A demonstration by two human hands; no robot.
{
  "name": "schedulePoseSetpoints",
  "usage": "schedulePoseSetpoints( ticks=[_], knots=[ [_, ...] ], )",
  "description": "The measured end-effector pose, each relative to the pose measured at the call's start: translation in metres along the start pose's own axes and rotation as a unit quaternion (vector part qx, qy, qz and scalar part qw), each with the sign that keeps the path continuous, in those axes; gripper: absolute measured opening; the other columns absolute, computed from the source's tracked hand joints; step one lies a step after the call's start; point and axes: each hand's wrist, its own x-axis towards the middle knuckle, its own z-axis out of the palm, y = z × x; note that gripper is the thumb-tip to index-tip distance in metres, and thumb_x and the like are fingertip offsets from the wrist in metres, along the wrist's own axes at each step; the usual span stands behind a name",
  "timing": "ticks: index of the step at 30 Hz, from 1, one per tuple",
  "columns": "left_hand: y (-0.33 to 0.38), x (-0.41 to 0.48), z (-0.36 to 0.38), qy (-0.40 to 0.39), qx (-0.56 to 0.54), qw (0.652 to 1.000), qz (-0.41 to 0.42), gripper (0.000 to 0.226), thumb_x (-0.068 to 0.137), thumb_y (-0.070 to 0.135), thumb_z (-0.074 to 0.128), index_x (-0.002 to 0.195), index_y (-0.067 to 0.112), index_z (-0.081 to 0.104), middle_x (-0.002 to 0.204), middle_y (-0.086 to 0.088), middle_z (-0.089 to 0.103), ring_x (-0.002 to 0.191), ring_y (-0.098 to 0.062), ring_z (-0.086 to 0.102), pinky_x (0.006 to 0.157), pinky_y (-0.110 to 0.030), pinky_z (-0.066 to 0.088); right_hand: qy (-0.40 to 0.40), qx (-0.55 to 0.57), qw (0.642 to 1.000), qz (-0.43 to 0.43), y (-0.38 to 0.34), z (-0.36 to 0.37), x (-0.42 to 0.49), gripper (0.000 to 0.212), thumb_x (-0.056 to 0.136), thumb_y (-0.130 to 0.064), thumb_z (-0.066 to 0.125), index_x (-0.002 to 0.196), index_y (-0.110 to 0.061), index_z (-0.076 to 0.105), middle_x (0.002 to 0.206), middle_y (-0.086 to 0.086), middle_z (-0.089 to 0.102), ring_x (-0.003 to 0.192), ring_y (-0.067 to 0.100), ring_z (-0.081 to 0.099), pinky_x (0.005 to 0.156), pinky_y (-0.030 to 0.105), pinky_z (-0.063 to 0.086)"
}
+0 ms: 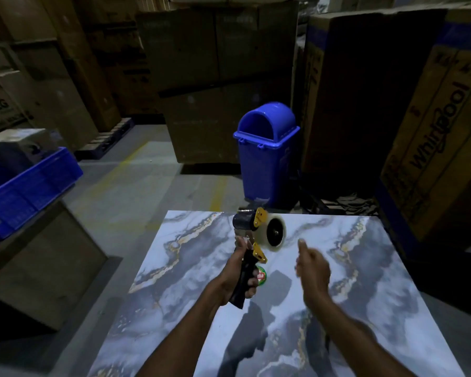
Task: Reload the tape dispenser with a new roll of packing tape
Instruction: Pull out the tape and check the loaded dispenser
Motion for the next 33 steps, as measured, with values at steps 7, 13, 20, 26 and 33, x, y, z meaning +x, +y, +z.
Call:
schedulePoseSetpoints(
  ticks=[7, 13, 20, 26, 33],
  knots=[
    [0.012, 0.018, 0.017, 0.035, -0.001, 0.999, 0.009, 0.110, 0.052, 0.108, 0.024, 0.080, 0.011, 0.067, 0.068, -0.013, 0.058, 0.049, -0.024, 0.053, 0.048, -0.026, 0.044, -0.375, 0.093, 0.914, 0.128, -0.009, 0.028, -0.033, 0.053, 0.090, -0.067, 0.057, 0.081, -0.016, 0.064, 0.067, 0.007, 0.054, 0.061, 0.022, 0.056, 0.073, 0.038, 0.052],
    [0.023, 0.007, 0.034, 0.006, 0.027, 0.999, 0.016, 0.108, 0.072, 0.098, 0.012, 0.106, 0.015, 0.071, 0.051, -0.010, 0.058, 0.039, -0.020, 0.054, 0.038, -0.019, 0.043, -0.344, 0.179, 0.907, 0.163, -0.015, 0.043, -0.027, 0.050, 0.083, -0.060, 0.073, 0.108, -0.017, 0.068, 0.068, 0.009, 0.044, 0.053, 0.018, 0.044, 0.053, 0.030, 0.044],
    [0.013, 0.017, 0.033, 0.044, 0.167, 0.982, 0.077, 0.094, 0.066, 0.103, 0.015, 0.093, 0.038, 0.076, 0.089, -0.009, 0.078, 0.085, -0.030, 0.073, 0.084, -0.045, 0.061, -0.296, 0.121, 0.939, 0.124, -0.018, 0.043, -0.026, 0.033, 0.095, -0.044, 0.061, 0.118, -0.022, 0.071, 0.098, 0.005, 0.078, 0.091, 0.024, 0.074, 0.072, 0.036, 0.055],
    [0.042, 0.016, -0.010, 0.156, 0.288, 0.929, 0.170, 0.103, 0.084, 0.090, 0.008, 0.058, 0.011, 0.069, 0.055, -0.015, 0.067, 0.049, -0.024, 0.065, 0.062, -0.031, 0.050, -0.252, 0.092, 0.956, 0.122, -0.010, 0.033, -0.023, 0.029, 0.095, -0.028, 0.064, 0.119, -0.011, 0.062, 0.111, 0.017, 0.073, 0.102, 0.035, 0.072, 0.080, 0.044, 0.058],
    [0.078, 0.011, 0.005, 0.147, 0.286, 0.917, 0.237, 0.063, 0.105, 0.056, 0.039, 0.103, 0.003, 0.073, 0.083, -0.011, 0.073, 0.074, -0.022, 0.065, 0.059, -0.029, 0.049, -0.175, 0.009, 0.984, 0.042, 0.011, -0.013, -0.048, 0.023, 0.088, -0.012, 0.071, 0.105, 0.000, 0.061, 0.088, 0.028, 0.067, 0.053, 0.032, 0.063, 0.055, 0.042, 0.057]
  ],
)
